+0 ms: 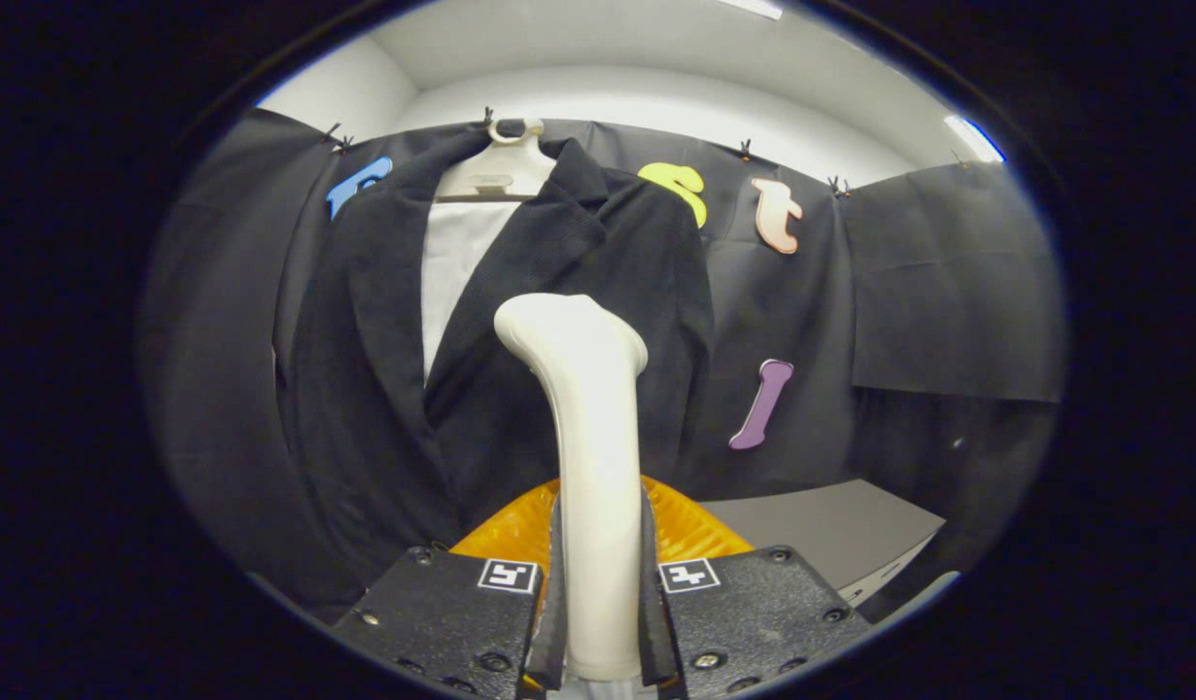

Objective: Iron the clothes twice with a garment steamer, once on the left side and once on the right side.

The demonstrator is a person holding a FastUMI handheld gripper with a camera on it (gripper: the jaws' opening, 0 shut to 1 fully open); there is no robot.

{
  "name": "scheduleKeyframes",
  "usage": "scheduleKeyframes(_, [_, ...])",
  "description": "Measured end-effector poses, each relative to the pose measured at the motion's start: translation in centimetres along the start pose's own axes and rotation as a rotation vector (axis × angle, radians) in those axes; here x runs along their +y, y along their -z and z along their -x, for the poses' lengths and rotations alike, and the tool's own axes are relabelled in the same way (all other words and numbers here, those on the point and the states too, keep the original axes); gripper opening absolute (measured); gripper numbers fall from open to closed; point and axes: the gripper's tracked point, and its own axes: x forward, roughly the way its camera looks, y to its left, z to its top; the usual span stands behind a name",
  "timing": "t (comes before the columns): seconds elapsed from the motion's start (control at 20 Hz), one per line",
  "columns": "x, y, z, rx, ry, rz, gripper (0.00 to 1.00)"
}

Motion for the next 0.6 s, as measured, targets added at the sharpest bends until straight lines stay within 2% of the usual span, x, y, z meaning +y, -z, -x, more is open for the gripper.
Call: scheduleKeyframes(0.6, [2.4, 11.4, 1.7, 0.167, -0.007, 0.036, 0.32])
